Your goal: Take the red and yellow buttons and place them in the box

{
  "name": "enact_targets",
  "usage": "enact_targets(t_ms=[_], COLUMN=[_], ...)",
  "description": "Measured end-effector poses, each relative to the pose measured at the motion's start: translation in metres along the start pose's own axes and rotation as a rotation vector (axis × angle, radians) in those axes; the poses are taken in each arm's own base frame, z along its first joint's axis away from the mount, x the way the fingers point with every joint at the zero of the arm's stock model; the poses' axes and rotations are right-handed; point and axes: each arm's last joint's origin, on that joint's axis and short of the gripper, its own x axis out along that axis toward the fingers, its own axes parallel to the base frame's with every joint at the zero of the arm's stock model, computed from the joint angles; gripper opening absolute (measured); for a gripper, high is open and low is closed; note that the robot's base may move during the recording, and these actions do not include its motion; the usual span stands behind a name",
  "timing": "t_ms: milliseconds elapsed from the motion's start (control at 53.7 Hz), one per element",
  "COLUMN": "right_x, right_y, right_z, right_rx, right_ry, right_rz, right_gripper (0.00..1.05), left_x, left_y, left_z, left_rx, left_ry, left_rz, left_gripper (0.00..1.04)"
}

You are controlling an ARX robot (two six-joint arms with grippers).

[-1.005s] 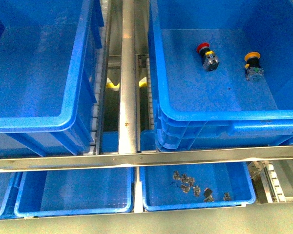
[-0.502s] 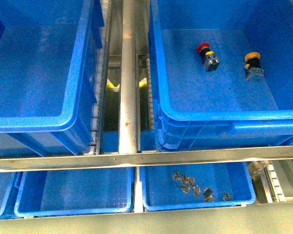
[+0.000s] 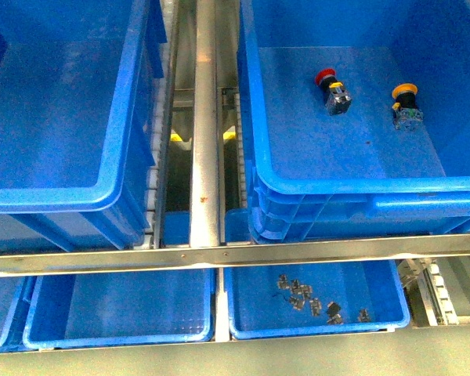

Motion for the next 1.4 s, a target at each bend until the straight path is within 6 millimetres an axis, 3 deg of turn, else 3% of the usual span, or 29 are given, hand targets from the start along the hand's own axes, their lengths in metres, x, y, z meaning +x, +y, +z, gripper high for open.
enact_targets(t_ms=[484, 949, 1396], right_x=[-0.017, -0.018, -0.018], right_y=[0.0, 0.0, 0.0], right_z=[-0.003, -0.003, -0.003], right_rx=[0.0, -0.001, -0.001], right_ry=[0.004, 0.004, 0.004], right_rz=[0.001, 0.002, 0.002], right_gripper=[0.04, 0.04, 0.93], left_x=[0.0, 0.0, 0.0], left_y=[0.0, 0.0, 0.0], left_z=[0.0, 0.0, 0.0], left_rx=[0.0, 0.0, 0.0], left_ry=[0.0, 0.0, 0.0], left_rz=[0.0, 0.0, 0.0], left_gripper=[0.97, 0.97, 0.97])
